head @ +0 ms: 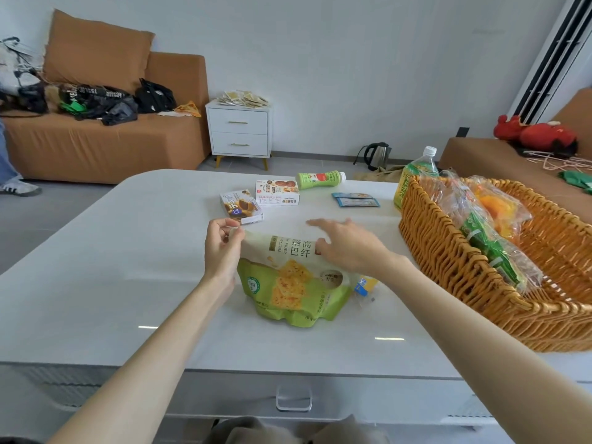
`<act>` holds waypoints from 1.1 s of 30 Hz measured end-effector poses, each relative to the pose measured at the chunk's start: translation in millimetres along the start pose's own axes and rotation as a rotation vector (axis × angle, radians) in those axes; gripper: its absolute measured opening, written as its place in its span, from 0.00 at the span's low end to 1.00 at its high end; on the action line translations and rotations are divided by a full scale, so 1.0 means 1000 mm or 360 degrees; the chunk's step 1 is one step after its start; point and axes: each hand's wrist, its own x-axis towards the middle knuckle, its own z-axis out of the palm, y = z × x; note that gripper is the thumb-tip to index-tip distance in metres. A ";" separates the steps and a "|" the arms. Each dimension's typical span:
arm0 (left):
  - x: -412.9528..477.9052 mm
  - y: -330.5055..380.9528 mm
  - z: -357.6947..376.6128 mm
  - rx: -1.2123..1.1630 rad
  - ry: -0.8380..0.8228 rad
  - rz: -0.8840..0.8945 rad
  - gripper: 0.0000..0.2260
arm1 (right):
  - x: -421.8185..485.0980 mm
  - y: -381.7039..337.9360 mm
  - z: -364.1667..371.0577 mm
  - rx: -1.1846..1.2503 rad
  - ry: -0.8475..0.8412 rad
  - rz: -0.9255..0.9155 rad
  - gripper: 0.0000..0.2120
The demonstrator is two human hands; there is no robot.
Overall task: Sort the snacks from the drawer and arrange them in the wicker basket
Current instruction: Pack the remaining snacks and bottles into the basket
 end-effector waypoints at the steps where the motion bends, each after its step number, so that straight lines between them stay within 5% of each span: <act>1: 0.000 0.000 0.001 -0.0002 -0.0007 0.0000 0.09 | 0.003 -0.006 0.004 0.0040 -0.0164 -0.0015 0.26; 3: -0.001 0.000 0.004 -0.0012 -0.0043 -0.0009 0.09 | 0.008 -0.015 0.012 0.0052 -0.0344 -0.0052 0.31; 5: 0.000 -0.001 0.004 -0.0014 -0.0074 -0.0017 0.08 | 0.013 -0.016 0.018 0.0088 -0.0350 -0.0133 0.24; 7: -0.002 0.002 0.005 0.0012 -0.0117 0.0012 0.06 | 0.018 -0.011 0.017 0.0147 -0.0268 -0.0168 0.13; 10: -0.001 0.015 0.014 0.0231 -0.0199 0.0202 0.02 | 0.016 -0.004 0.000 0.0234 -0.0064 -0.0145 0.15; 17: -0.020 0.069 0.072 0.0317 -0.0616 0.0526 0.25 | -0.026 0.018 -0.108 0.0380 0.0524 -0.0038 0.08; 29: -0.109 0.118 0.273 0.0258 -0.1141 0.0664 0.23 | -0.159 0.137 -0.230 -0.0213 0.1060 0.0526 0.08; 33: -0.136 0.093 0.308 0.0600 -0.1313 0.0678 0.20 | -0.180 0.185 -0.226 -0.0452 0.1041 0.0743 0.09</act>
